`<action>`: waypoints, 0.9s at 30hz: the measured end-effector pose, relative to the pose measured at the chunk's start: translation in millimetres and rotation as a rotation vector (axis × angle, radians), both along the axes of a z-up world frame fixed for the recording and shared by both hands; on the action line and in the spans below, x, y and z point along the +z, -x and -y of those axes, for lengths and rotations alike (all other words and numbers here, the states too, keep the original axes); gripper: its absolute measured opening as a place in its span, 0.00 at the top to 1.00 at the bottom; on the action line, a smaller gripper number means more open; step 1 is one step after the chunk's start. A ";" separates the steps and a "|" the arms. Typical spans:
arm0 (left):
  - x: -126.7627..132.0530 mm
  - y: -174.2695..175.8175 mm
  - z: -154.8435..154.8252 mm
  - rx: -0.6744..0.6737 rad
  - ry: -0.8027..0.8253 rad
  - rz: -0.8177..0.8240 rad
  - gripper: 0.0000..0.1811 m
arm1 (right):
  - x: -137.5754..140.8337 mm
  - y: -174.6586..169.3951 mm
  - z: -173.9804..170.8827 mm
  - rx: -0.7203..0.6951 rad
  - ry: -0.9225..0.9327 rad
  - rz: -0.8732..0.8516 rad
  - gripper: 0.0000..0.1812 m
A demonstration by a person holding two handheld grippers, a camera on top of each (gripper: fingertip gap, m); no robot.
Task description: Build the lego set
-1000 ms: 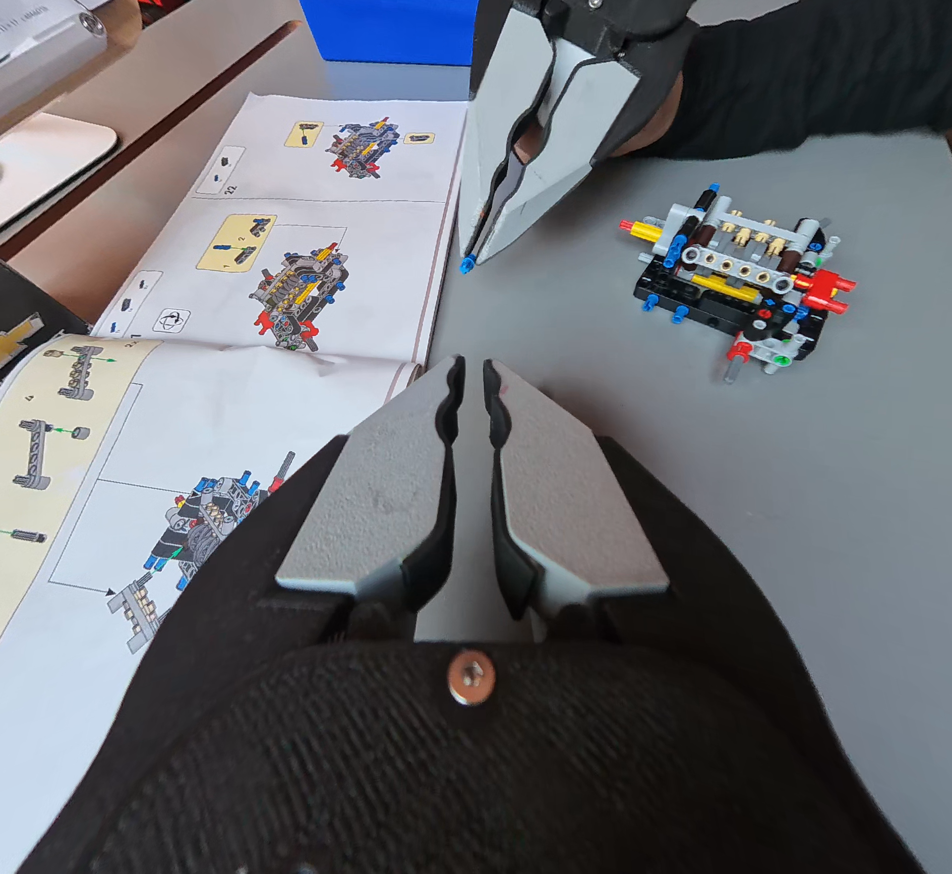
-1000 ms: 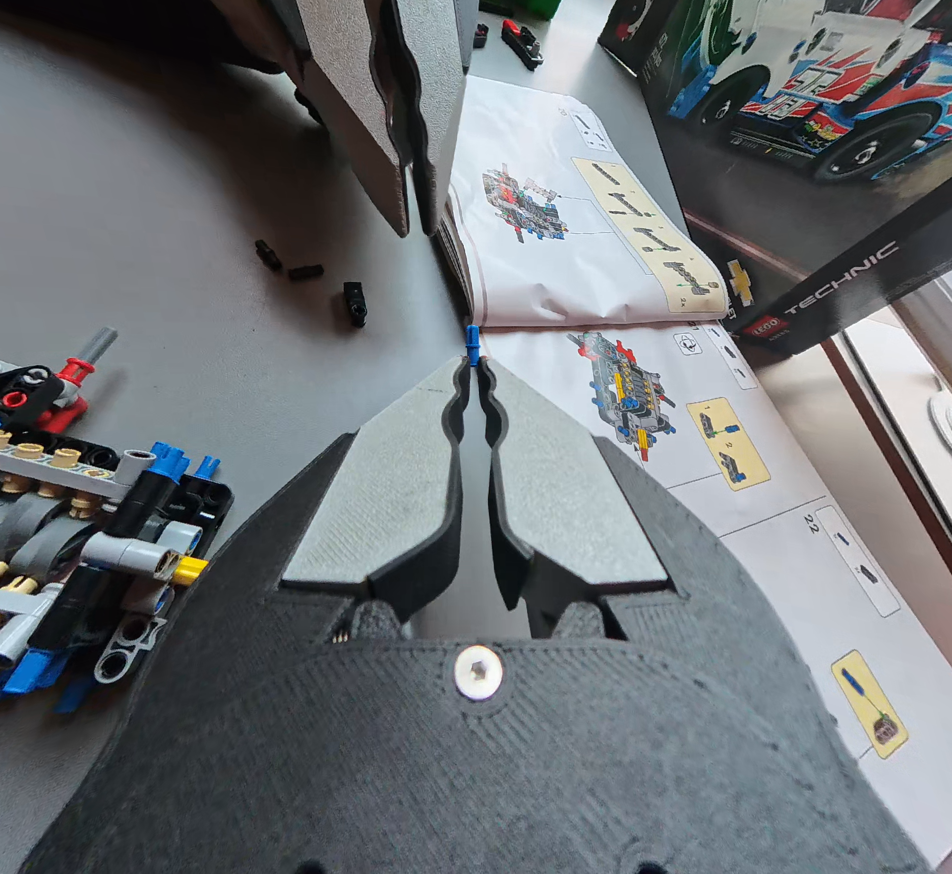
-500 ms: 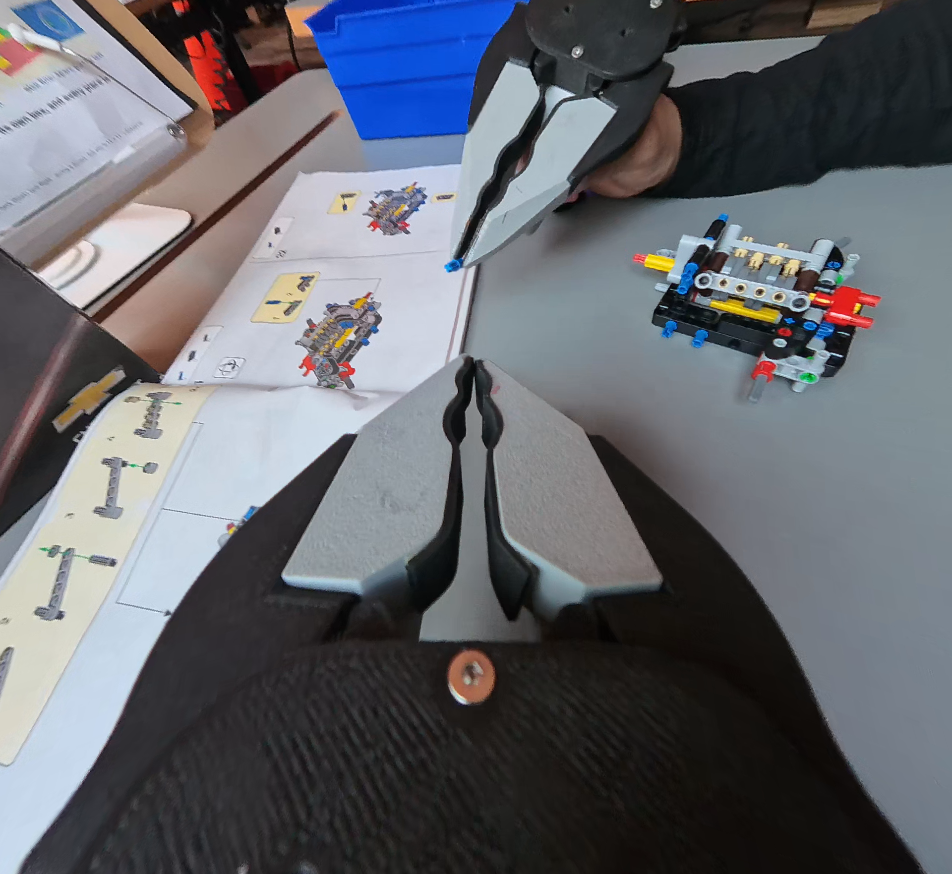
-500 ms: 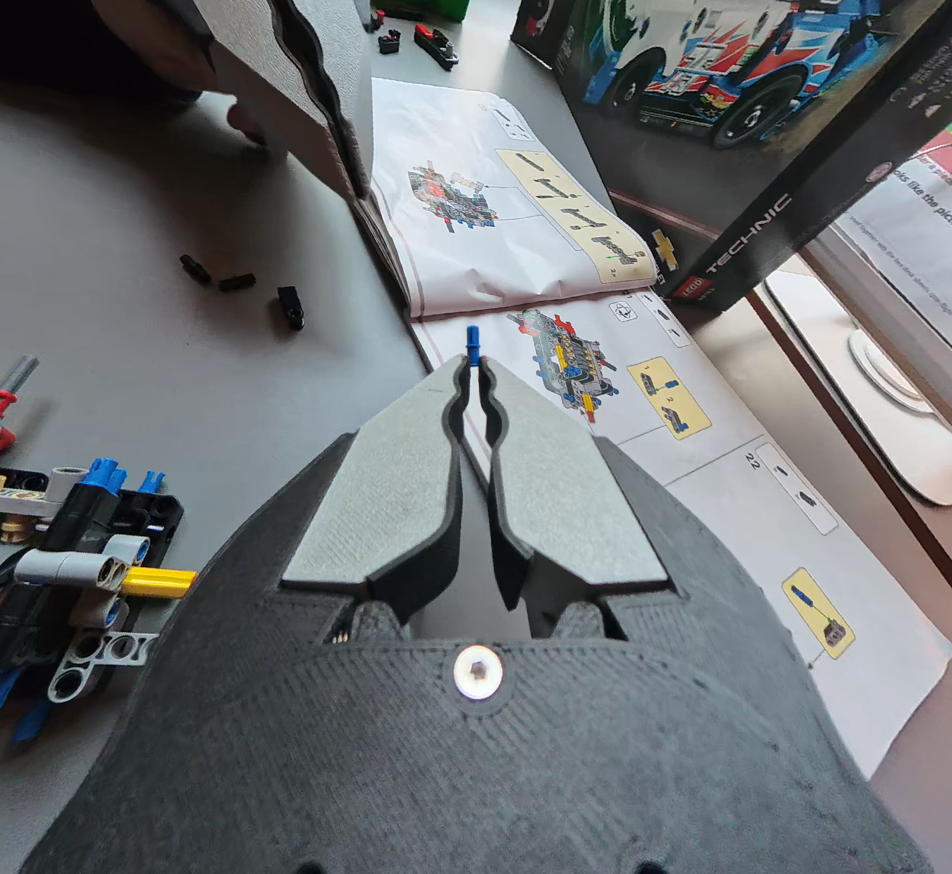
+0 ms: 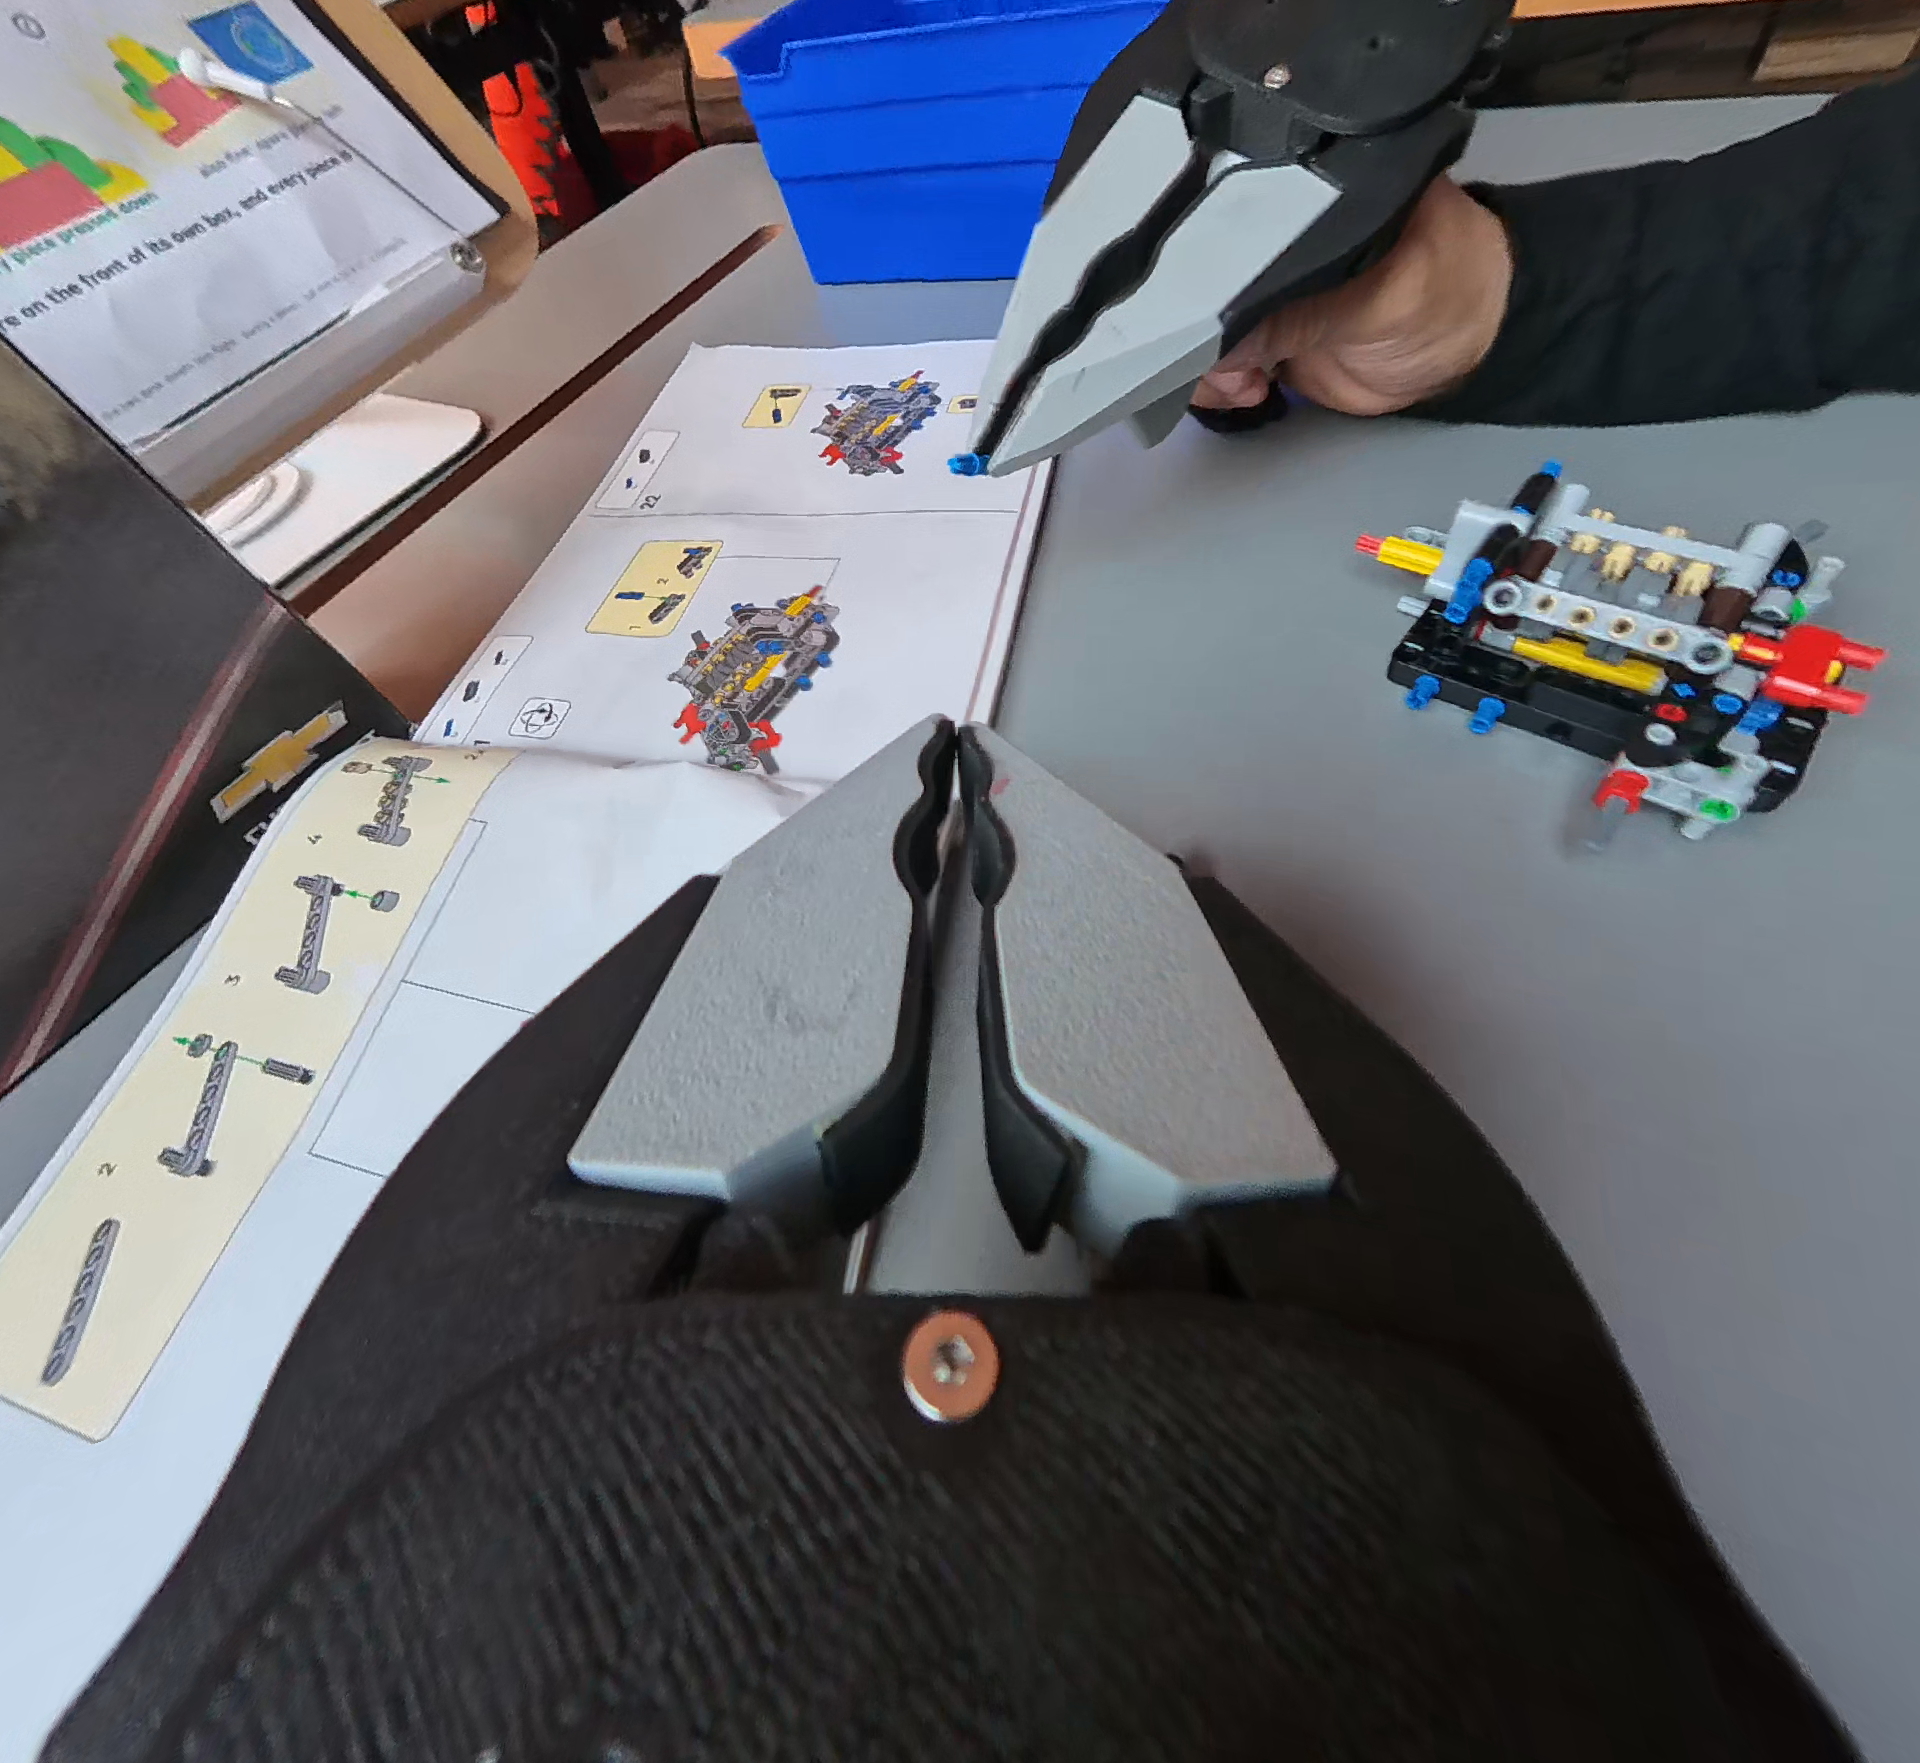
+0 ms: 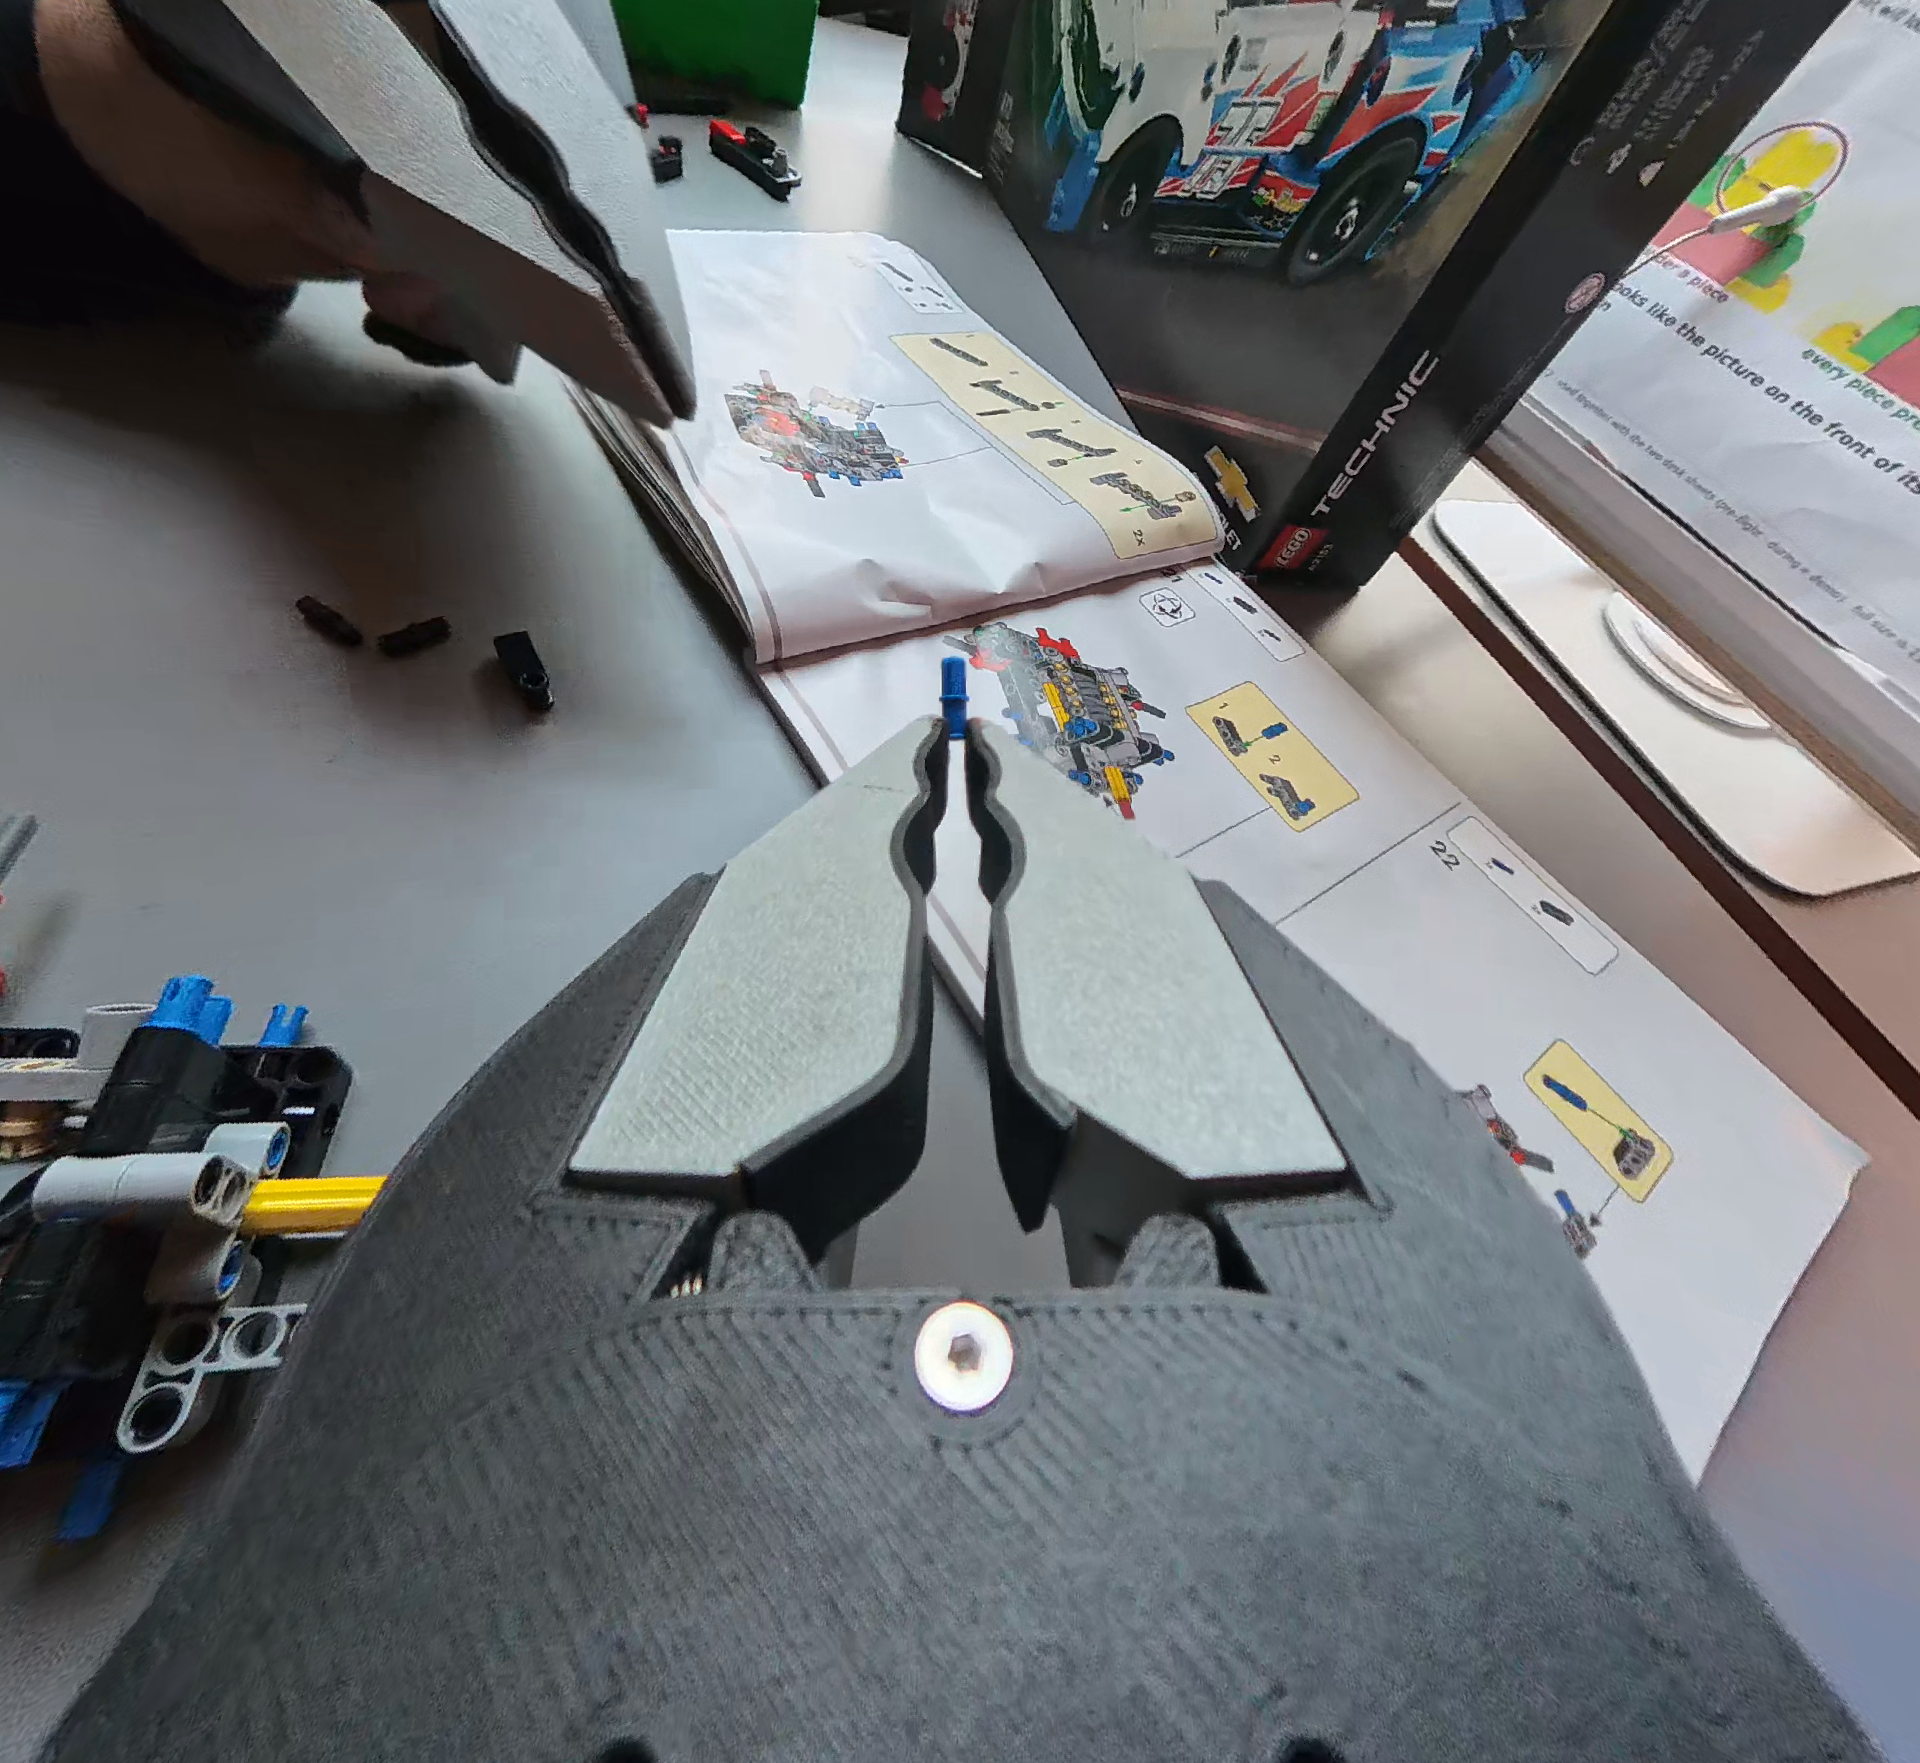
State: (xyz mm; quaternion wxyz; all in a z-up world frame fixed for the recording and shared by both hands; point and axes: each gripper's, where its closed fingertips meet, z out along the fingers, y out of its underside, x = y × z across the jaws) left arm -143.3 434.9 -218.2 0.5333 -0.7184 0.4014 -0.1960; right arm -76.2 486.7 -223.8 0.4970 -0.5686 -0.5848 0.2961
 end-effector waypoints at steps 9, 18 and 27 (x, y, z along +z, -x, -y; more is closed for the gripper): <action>11.2 -31.3 -13.9 -0.097 0.166 0.155 0.91 | -3.3 19.6 23.9 0.107 -0.194 0.064 1.00; 9.6 -33.8 -0.4 -0.116 0.333 0.281 0.91 | -1.1 32.1 39.7 0.137 -0.399 0.093 1.00; 2.4 -38.3 2.2 -0.148 0.485 0.382 0.92 | 3.3 35.9 52.2 0.148 -0.528 0.093 1.00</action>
